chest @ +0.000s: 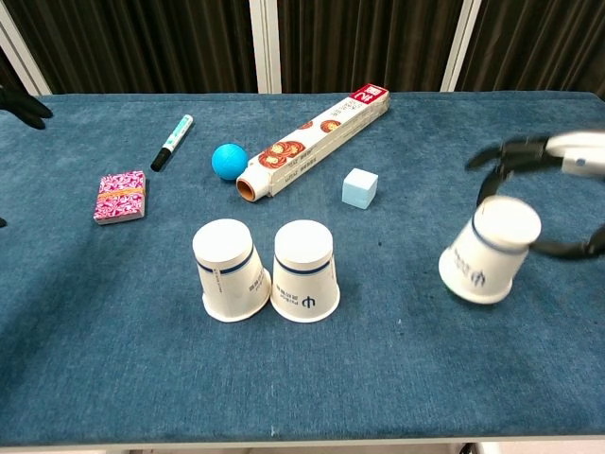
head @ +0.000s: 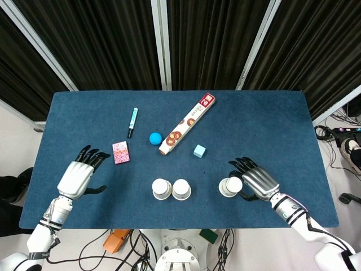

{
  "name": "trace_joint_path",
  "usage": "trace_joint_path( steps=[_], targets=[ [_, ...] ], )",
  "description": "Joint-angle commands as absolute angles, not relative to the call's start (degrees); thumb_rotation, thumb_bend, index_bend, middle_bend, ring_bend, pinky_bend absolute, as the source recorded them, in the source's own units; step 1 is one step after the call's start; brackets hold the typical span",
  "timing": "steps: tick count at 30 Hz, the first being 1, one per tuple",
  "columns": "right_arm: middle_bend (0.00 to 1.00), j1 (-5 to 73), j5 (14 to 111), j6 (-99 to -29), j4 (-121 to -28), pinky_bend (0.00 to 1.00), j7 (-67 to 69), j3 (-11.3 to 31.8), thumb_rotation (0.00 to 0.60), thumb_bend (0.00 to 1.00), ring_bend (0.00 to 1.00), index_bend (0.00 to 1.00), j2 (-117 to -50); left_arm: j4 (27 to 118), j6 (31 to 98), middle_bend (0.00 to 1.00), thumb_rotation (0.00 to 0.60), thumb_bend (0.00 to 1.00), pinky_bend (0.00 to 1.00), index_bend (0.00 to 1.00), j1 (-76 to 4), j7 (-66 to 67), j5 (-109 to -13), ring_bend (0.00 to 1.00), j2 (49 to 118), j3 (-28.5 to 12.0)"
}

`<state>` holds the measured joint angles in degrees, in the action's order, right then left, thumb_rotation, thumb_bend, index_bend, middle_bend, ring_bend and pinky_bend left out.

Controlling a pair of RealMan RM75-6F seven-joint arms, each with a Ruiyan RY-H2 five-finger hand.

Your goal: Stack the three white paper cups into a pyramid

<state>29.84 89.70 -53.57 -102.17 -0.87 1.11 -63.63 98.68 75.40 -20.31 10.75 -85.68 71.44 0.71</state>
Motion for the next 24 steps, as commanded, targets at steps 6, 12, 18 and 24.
trace_joint_path(
  steps=[6,12,18,24],
  targets=[
    [0.14,34.0,92.5,-55.7,-110.2,0.09,2.8,6.4,0.600,0.53,0.00,0.43,-57.0,97.5,76.4,0.20,0.600,0.14,0.00,0.17,-18.6,8.7,-84.7,0.11,70.1,0.6],
    [0.14,42.1,89.3,-48.1,-112.1,0.09,4.7,10.9,0.600,0.53,0.00,0.43,-59.0,96.2,77.2,0.20,0.600,0.14,0.00,0.17,-17.1,6.5,-84.1,0.11,70.0,0.5],
    [0.14,48.7,84.0,-41.5,-111.0,0.09,3.3,13.5,0.600,0.53,0.00,0.43,-63.7,95.1,77.0,0.20,0.600,0.14,0.00,0.17,-16.4,5.1,-84.0,0.11,70.1,0.4],
    [0.14,52.9,79.0,-38.2,-109.3,0.09,-0.5,14.1,0.600,0.53,0.00,0.42,-67.7,94.3,76.7,0.20,0.600,0.14,0.00,0.17,-16.2,4.3,-84.1,0.11,70.3,0.2]
  ],
)
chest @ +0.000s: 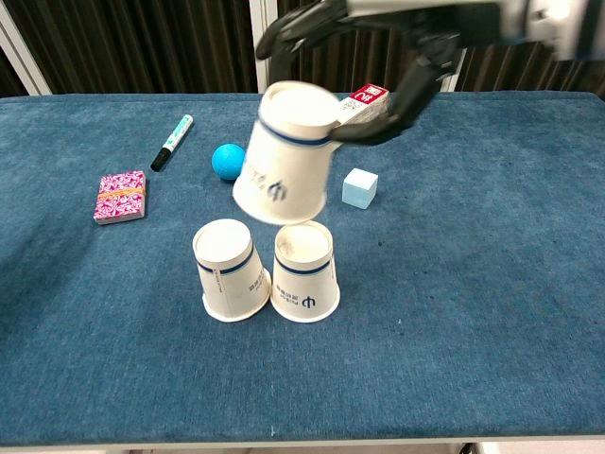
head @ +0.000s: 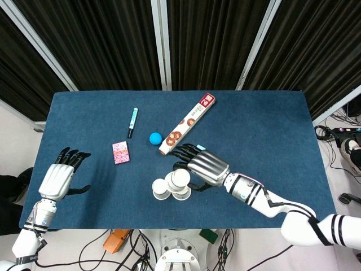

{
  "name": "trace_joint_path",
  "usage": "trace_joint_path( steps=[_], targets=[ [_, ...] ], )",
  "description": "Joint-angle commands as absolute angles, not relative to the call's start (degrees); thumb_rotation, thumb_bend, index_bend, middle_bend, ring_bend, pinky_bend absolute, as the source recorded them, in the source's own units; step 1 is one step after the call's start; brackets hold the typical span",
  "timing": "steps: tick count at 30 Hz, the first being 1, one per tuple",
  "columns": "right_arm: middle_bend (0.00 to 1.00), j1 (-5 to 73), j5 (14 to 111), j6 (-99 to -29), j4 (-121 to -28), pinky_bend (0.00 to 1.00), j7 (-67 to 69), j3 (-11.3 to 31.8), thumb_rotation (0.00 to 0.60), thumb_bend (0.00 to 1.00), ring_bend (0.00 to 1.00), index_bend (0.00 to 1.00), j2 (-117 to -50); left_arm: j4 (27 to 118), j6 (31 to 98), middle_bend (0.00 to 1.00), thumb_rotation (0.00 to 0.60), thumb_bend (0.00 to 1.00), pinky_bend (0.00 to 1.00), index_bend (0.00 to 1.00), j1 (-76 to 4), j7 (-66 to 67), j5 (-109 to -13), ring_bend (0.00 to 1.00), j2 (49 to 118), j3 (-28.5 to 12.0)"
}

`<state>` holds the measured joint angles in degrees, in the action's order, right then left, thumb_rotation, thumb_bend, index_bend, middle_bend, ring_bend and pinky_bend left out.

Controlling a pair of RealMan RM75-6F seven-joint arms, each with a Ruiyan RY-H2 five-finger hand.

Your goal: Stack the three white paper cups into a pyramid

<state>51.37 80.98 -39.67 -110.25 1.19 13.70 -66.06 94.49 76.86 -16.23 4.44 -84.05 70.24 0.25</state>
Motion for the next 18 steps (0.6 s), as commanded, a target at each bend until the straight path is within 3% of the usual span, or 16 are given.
trace_joint_path(
  steps=[1,18],
  targets=[
    [0.14,53.5,78.0,-37.8,-108.9,0.09,-1.5,14.1,0.600,0.53,0.00,0.42,-68.3,94.2,76.7,0.20,0.600,0.14,0.00,0.17,-16.1,4.1,-84.1,0.11,70.3,0.1],
    [0.14,58.4,70.7,-36.9,-106.0,0.09,-7.8,12.2,0.600,0.53,0.00,0.38,-74.0,93.1,75.4,0.20,0.600,0.14,0.00,0.17,-16.2,3.0,-83.6,0.11,70.9,-1.0]
  ],
)
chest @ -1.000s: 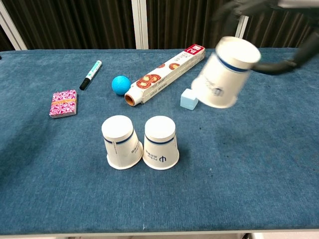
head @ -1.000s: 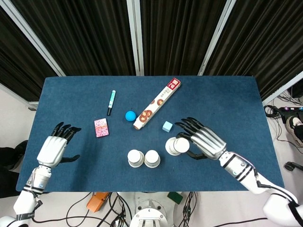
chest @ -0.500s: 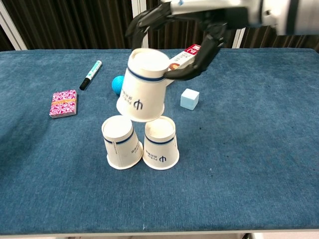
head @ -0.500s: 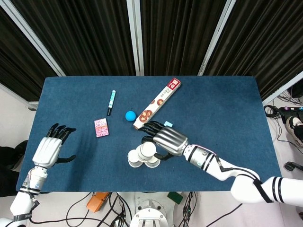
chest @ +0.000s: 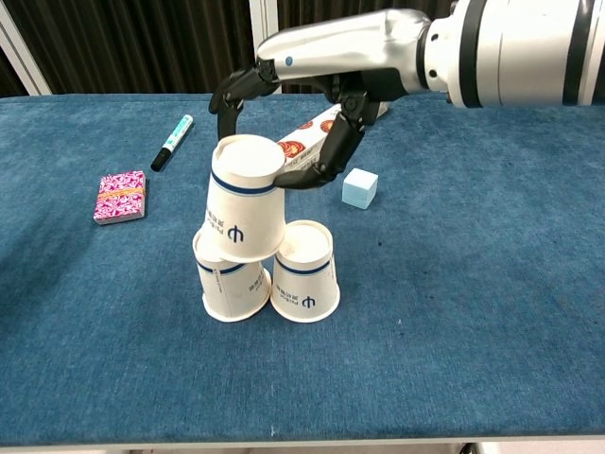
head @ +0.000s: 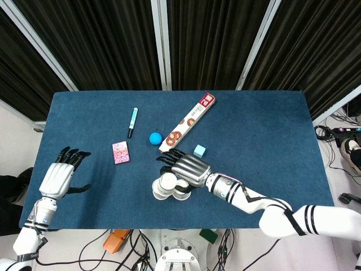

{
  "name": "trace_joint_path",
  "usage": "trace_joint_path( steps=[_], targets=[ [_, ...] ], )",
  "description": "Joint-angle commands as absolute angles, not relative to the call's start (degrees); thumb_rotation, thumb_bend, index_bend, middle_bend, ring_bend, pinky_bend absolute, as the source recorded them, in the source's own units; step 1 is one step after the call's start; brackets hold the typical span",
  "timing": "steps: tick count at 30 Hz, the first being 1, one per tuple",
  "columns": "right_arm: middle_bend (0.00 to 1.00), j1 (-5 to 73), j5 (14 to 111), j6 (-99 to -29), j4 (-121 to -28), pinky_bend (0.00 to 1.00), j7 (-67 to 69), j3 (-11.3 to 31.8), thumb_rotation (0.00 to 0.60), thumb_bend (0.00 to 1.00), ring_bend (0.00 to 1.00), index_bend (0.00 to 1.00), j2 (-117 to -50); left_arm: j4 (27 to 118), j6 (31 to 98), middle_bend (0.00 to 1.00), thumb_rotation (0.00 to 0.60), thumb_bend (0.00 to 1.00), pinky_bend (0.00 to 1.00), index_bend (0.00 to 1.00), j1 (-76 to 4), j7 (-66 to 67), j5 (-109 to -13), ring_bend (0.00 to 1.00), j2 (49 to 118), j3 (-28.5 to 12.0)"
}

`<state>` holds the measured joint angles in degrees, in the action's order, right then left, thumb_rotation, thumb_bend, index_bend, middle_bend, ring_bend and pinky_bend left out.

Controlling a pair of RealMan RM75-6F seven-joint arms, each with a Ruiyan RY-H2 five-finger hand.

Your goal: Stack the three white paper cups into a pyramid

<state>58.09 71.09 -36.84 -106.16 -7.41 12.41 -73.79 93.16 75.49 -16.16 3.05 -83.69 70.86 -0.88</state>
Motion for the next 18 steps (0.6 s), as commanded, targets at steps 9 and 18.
trace_joint_path(
  steps=[9,18],
  targets=[
    [0.14,59.3,69.5,-37.1,-105.7,0.07,-8.5,11.2,0.600,0.53,0.00,0.27,-74.6,92.6,74.8,0.19,0.600,0.14,0.00,0.17,-16.2,2.5,-83.5,0.11,71.2,-1.2],
    [0.14,58.5,71.2,-39.3,-107.3,0.07,-7.5,10.9,0.600,0.53,0.00,0.16,-73.3,92.4,74.9,0.19,0.600,0.14,0.00,0.17,-16.0,2.4,-83.6,0.11,71.3,-1.4]
  ],
)
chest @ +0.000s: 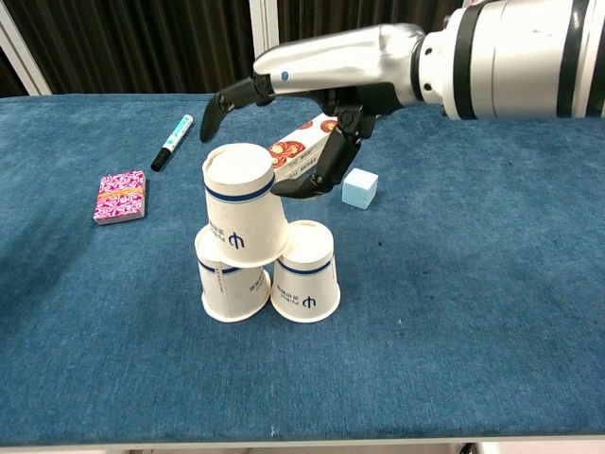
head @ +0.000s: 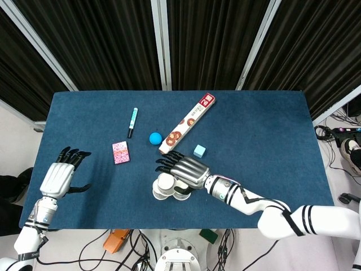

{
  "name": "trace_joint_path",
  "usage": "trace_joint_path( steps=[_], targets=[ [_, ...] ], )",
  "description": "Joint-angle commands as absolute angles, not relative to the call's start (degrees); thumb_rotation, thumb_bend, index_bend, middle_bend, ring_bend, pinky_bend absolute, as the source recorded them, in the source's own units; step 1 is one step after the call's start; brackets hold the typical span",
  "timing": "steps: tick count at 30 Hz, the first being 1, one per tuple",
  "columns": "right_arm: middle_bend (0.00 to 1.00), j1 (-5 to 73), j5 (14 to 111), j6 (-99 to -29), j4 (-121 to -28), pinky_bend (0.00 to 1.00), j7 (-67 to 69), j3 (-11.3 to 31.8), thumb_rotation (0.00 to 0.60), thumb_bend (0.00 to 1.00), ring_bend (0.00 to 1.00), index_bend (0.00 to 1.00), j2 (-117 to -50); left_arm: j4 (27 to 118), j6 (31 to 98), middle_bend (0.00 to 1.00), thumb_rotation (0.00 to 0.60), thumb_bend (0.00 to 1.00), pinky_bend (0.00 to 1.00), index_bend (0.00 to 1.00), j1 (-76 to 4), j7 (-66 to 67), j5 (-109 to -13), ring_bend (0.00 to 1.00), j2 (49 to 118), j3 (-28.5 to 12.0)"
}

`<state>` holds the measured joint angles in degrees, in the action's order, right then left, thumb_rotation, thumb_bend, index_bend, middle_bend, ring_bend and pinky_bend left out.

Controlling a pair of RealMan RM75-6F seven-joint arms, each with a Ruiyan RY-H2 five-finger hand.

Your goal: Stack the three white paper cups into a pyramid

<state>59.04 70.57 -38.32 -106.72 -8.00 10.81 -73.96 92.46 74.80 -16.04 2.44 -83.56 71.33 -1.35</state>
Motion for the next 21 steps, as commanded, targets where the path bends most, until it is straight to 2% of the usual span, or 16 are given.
trace_joint_path(
  steps=[1,3,7,13,17,21],
  targets=[
    [0.14,57.8,71.7,-40.5,-107.8,0.07,-7.1,11.0,0.600,0.53,0.00,0.15,-72.5,92.4,75.0,0.19,0.600,0.14,0.00,0.17,-15.9,2.3,-83.6,0.11,71.2,-1.5],
    [0.14,56.2,72.7,-42.9,-108.5,0.07,-6.8,10.9,0.600,0.53,0.00,0.12,-70.9,92.3,75.3,0.19,0.600,0.14,0.00,0.17,-15.7,2.2,-83.5,0.11,70.8,-1.6],
    [0.14,49.9,74.9,-52.0,-109.6,0.07,-9.8,8.8,0.600,0.53,0.00,0.07,-66.0,91.6,76.2,0.19,0.600,0.14,0.00,0.17,-15.0,1.5,-83.0,0.11,69.6,-2.0],
    [0.10,37.1,77.7,-67.6,-110.9,0.05,-12.8,3.5,0.600,0.44,0.00,0.00,-59.9,89.9,78.3,0.19,0.600,0.14,0.00,0.17,-13.3,0.5,-82.0,0.11,67.8,-2.3],
    [0.05,27.3,80.5,-77.6,-109.2,0.03,-8.1,-0.6,0.600,0.40,0.00,0.00,-57.4,88.4,81.0,0.19,0.600,0.14,0.00,0.17,-11.2,-1.4,-82.1,0.11,67.3,-2.2],
    [0.02,19.6,82.5,-84.2,-105.4,0.02,-2.1,-3.9,0.600,0.37,0.00,0.00,-57.2,86.7,83.1,0.19,0.600,0.14,0.00,0.17,-9.1,-3.0,-82.0,0.11,67.7,-1.7]
  ],
)
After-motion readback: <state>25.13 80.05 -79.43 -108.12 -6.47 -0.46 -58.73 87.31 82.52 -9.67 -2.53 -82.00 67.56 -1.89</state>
